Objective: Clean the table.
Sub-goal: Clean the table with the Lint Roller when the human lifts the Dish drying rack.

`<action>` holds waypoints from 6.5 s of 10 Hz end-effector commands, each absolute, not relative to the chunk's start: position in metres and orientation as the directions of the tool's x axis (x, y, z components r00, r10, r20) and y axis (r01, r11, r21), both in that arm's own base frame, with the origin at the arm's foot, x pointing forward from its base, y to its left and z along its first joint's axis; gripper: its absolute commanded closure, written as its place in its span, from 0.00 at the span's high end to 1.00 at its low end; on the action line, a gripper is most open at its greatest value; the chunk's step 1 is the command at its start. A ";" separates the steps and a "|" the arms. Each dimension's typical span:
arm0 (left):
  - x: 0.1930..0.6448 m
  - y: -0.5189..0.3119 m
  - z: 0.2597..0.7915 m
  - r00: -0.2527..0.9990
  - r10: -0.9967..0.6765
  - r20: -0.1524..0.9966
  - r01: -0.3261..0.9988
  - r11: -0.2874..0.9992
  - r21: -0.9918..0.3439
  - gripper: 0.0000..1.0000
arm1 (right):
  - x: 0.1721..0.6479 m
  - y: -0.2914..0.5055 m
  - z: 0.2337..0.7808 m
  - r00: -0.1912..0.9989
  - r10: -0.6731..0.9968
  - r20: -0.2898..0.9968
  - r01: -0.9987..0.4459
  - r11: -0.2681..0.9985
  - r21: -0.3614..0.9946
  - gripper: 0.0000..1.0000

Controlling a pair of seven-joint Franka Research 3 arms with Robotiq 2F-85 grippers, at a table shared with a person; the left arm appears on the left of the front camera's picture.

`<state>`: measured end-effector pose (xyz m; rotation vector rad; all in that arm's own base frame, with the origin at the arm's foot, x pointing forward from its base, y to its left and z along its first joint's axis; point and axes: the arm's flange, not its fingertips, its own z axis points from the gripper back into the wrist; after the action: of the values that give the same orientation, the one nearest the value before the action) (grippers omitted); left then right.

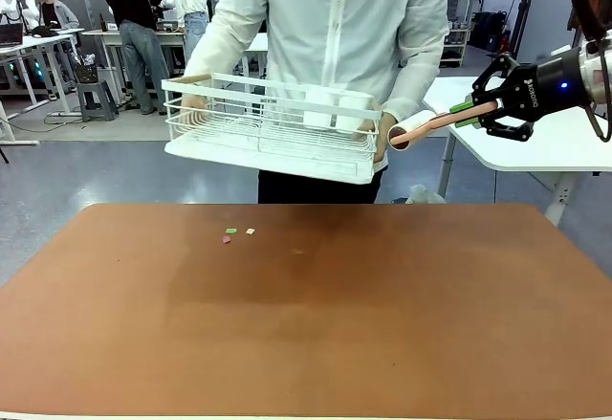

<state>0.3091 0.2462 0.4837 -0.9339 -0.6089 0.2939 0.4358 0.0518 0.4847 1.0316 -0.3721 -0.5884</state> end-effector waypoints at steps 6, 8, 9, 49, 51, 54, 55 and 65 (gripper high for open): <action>0.307 0.248 0.484 0.794 0.480 0.373 0.044 0.566 -0.823 1.00 | 0.435 0.054 0.487 0.789 -0.613 0.020 0.274 0.382 0.883 0.03; 0.307 0.248 0.484 0.794 0.480 0.373 0.044 0.566 -0.823 1.00 | 0.435 0.054 0.487 0.789 -0.613 0.020 0.274 0.382 0.883 0.03; 0.307 0.248 0.484 0.794 0.480 0.373 0.044 0.566 -0.823 1.00 | 0.435 0.054 0.487 0.789 -0.613 0.020 0.274 0.382 0.883 0.03; 0.307 0.248 0.484 0.794 0.480 0.373 0.044 0.566 -0.823 1.00 | 0.678 0.283 0.357 0.991 0.093 -0.093 0.007 0.666 0.746 0.21; 0.307 0.248 0.484 0.794 0.480 0.373 0.044 0.566 -0.823 1.00 | 0.684 0.292 0.340 0.991 0.085 -0.106 0.017 0.693 0.721 0.21; 0.307 0.248 0.484 0.794 0.480 0.373 0.044 0.566 -0.823 1.00 | 0.687 0.303 0.325 0.994 0.051 -0.097 0.032 0.710 0.703 0.21; 0.307 0.248 0.484 0.794 0.480 0.373 0.044 0.566 -0.823 1.00 | 0.686 0.307 0.319 0.995 0.043 -0.093 0.033 0.718 0.695 0.21; 0.307 0.248 0.484 0.794 0.480 0.373 0.044 0.566 -0.823 1.00 | 0.676 0.331 0.290 0.992 0.036 -0.125 0.056 0.748 0.661 0.21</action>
<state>0.3095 0.2465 0.4833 -0.9321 -0.6055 0.2949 0.6765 0.3215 0.2933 0.7570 0.1271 0.0137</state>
